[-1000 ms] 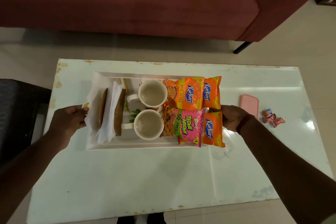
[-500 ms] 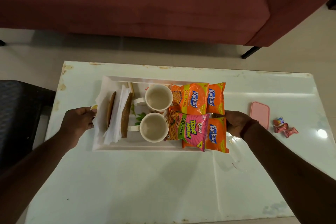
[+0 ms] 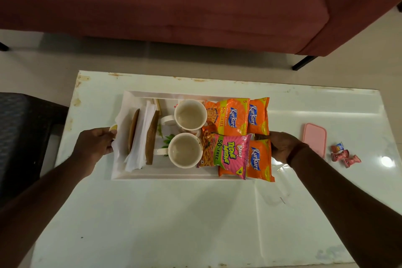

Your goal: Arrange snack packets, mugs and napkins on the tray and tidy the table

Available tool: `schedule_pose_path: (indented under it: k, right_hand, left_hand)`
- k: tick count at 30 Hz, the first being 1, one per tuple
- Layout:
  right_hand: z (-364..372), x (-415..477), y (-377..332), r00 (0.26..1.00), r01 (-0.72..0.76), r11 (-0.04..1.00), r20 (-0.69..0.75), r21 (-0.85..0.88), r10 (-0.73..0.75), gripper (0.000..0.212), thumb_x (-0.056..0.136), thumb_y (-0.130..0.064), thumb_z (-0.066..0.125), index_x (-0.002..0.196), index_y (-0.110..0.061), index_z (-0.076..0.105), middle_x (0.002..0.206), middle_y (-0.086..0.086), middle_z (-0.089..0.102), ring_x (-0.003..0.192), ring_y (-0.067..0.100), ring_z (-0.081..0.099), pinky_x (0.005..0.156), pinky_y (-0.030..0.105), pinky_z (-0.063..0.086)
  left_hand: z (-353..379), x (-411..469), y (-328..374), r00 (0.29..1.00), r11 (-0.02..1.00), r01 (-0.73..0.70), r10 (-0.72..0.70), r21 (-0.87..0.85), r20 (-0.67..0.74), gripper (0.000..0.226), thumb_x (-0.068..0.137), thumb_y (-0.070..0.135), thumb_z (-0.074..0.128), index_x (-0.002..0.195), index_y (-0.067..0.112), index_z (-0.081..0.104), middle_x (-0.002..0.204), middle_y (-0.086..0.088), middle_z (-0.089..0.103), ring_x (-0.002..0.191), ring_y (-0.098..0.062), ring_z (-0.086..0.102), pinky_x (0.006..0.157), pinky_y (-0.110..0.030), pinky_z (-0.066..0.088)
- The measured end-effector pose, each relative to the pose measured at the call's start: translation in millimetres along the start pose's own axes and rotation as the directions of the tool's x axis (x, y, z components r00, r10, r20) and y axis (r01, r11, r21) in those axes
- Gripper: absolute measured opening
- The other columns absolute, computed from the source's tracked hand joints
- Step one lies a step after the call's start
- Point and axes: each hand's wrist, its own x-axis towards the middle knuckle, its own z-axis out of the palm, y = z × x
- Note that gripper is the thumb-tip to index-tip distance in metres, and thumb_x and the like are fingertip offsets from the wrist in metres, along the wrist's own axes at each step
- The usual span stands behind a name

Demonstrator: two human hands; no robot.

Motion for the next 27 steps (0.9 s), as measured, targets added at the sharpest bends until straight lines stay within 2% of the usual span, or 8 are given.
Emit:
schedule_pose_path:
  k: [2,5,7,12,15,18,22,27]
  right_hand:
    - [1,1,1,1.000,0.003,1.000,0.000,-0.006,-0.003,0.028,0.100,-0.028,0.051,0.119,-0.014,0.066,0.106,0.014,0.073,0.089,0.033,0.071,0.076,0.048,0.059]
    - [1,1,1,1.000,-0.005,1.000,0.001,-0.015,0.005,0.023,0.100,-0.029,0.052,0.109,-0.017,0.069,0.091,0.009,0.077,0.076,0.028,0.074,0.060,0.041,0.062]
    - [0,1,1,1.000,-0.006,1.000,0.005,-0.017,0.006,0.021,0.099,-0.028,0.052,0.105,-0.017,0.069,0.087,0.009,0.078,0.071,0.027,0.075,0.055,0.039,0.061]
    - [-1,3,1,1.000,-0.004,1.000,0.014,-0.015,0.004,0.025,0.100,-0.030,0.051,0.114,-0.016,0.067,0.108,0.014,0.072,0.090,0.032,0.070,0.076,0.047,0.059]
    - [-2,6,1,1.000,-0.022,1.000,0.020,-0.015,0.022,0.023,0.100,-0.030,0.051,0.109,-0.017,0.069,0.101,0.012,0.075,0.082,0.030,0.074,0.066,0.044,0.061]
    - [-5,8,1,0.999,-0.040,0.999,0.001,-0.012,0.040,0.022,0.099,-0.030,0.053,0.104,-0.016,0.070,0.087,0.010,0.078,0.071,0.027,0.076,0.055,0.039,0.060]
    - [-5,9,1,0.999,-0.047,0.999,-0.013,-0.008,0.047,0.026,0.099,-0.032,0.052,0.112,-0.016,0.069,0.103,0.013,0.074,0.084,0.031,0.072,0.069,0.044,0.060]
    - [-3,6,1,0.997,-0.054,0.998,-0.052,0.012,0.054,0.025,0.100,-0.032,0.052,0.109,-0.015,0.069,0.092,0.012,0.076,0.073,0.028,0.074,0.057,0.039,0.061]
  left_hand:
    - [0,2,-1,1.000,1.000,0.001,-0.001,0.004,0.001,0.022,0.090,0.019,0.066,0.106,0.005,0.068,0.088,-0.015,0.069,0.079,-0.026,0.067,0.076,-0.037,0.056]
    - [-1,3,-2,1.000,1.000,-0.001,0.001,0.010,0.003,0.024,0.091,0.020,0.065,0.108,0.005,0.068,0.091,-0.014,0.071,0.082,-0.027,0.069,0.081,-0.038,0.054]
    - [-1,3,-4,1.000,1.000,-0.001,0.001,0.015,0.002,0.024,0.090,0.021,0.065,0.107,0.006,0.068,0.089,-0.012,0.071,0.081,-0.026,0.069,0.082,-0.038,0.054]
    - [0,5,-8,1.000,1.000,0.001,-0.001,0.020,-0.015,0.019,0.090,0.021,0.065,0.102,0.008,0.069,0.081,-0.008,0.069,0.075,-0.022,0.067,0.084,-0.039,0.054]
    - [0,5,-8,1.000,1.000,0.005,-0.005,0.024,-0.004,0.023,0.090,0.022,0.065,0.106,0.006,0.069,0.087,-0.012,0.071,0.081,-0.027,0.068,0.084,-0.040,0.054]
    - [1,4,-6,1.000,1.000,0.011,-0.011,0.022,-0.009,0.023,0.091,0.022,0.065,0.107,0.006,0.068,0.088,-0.013,0.071,0.082,-0.027,0.068,0.080,-0.037,0.055]
    - [2,2,-2,0.999,0.999,0.030,-0.030,0.027,-0.013,0.016,0.090,0.017,0.065,0.102,0.007,0.068,0.080,-0.009,0.068,0.072,-0.020,0.066,0.063,-0.028,0.059]
    - [1,-1,2,0.999,0.998,0.042,-0.042,0.056,-0.007,0.021,0.090,0.021,0.066,0.105,0.006,0.067,0.083,-0.011,0.069,0.075,-0.023,0.067,0.064,-0.030,0.057]
